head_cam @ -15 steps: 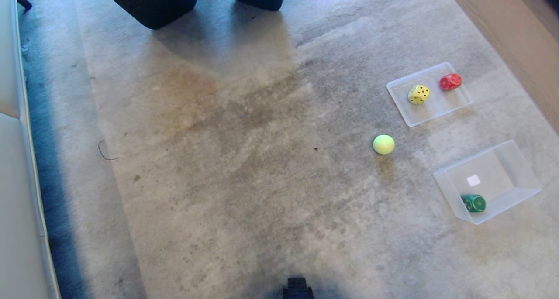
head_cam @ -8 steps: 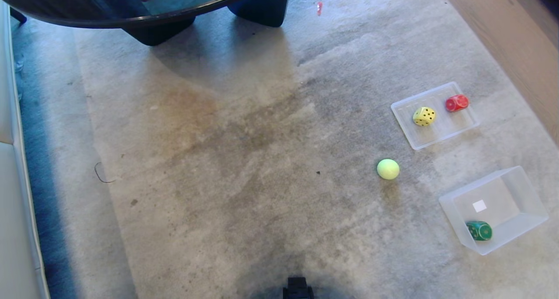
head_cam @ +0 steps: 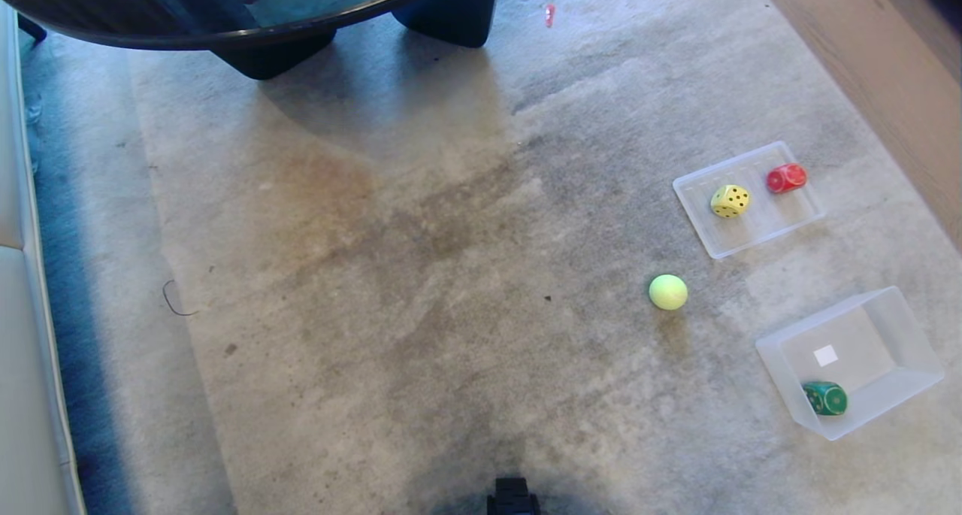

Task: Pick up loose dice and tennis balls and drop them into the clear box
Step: Pick up the ball on the floor

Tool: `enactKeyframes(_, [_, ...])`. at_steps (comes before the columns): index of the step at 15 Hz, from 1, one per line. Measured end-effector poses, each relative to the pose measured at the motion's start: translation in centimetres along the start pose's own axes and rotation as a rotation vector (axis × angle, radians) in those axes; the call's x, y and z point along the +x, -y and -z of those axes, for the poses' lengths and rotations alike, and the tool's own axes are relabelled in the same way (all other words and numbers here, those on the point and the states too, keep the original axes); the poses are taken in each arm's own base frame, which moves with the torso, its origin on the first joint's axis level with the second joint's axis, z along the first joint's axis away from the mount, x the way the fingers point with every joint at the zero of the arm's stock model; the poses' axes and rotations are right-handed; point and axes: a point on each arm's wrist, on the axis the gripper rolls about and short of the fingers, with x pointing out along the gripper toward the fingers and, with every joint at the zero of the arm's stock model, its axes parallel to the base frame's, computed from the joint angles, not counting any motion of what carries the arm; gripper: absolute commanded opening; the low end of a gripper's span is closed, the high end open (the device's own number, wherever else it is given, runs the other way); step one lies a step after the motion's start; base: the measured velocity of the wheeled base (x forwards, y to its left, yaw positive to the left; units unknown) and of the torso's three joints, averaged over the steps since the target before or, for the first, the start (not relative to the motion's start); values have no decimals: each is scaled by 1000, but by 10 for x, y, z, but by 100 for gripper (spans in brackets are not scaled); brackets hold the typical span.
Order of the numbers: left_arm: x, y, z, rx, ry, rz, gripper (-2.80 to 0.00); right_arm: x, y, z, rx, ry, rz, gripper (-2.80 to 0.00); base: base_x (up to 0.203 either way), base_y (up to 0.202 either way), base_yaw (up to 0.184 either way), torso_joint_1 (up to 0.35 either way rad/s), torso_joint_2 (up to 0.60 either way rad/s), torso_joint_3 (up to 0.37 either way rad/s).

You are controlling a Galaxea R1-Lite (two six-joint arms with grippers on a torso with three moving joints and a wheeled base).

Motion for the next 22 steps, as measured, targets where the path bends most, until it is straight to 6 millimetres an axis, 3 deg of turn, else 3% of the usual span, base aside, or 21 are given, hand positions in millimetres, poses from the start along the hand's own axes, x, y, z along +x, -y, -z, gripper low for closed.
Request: enactKeyframes(22, [0,0,0,34,4,8,-280,0,0,0,-1,-1,0,-280,0,0,0,2,2,-194])
